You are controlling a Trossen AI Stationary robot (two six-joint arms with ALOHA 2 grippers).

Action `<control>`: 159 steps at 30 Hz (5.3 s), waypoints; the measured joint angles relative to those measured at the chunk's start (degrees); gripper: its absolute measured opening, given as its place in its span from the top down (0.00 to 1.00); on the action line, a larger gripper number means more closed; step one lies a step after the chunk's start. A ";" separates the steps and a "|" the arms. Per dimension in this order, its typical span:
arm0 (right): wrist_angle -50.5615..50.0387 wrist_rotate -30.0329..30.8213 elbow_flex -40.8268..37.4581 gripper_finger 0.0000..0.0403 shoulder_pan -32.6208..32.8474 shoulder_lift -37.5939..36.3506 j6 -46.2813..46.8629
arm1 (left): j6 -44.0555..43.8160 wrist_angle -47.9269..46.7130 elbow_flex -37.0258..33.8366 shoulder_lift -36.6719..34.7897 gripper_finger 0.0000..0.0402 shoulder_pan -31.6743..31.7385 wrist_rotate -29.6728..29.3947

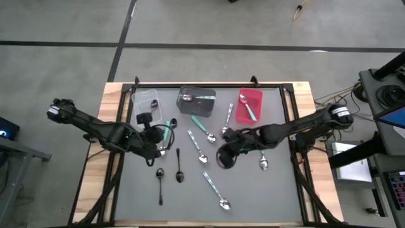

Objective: Sort silverware by color (type)
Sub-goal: Put the middle black spoon into the transparent bin

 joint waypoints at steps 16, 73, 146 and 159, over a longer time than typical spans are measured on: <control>-34.27 -0.04 28.86 0.89 4.80 17.69 -12.47 | -1.08 5.30 -5.29 -2.33 1.00 -0.11 28.09; 18.36 19.23 -12.60 0.89 17.42 -20.01 -62.25 | 23.42 29.16 -5.40 31.87 0.67 -3.08 20.64; 51.40 11.52 -14.13 0.89 2.73 -7.05 -64.99 | 13.45 62.38 -11.25 -6.12 1.00 0.90 11.89; 58.86 4.28 -14.07 0.68 0.82 -5.71 -53.78 | 10.46 82.75 -18.52 0.98 1.00 0.85 12.07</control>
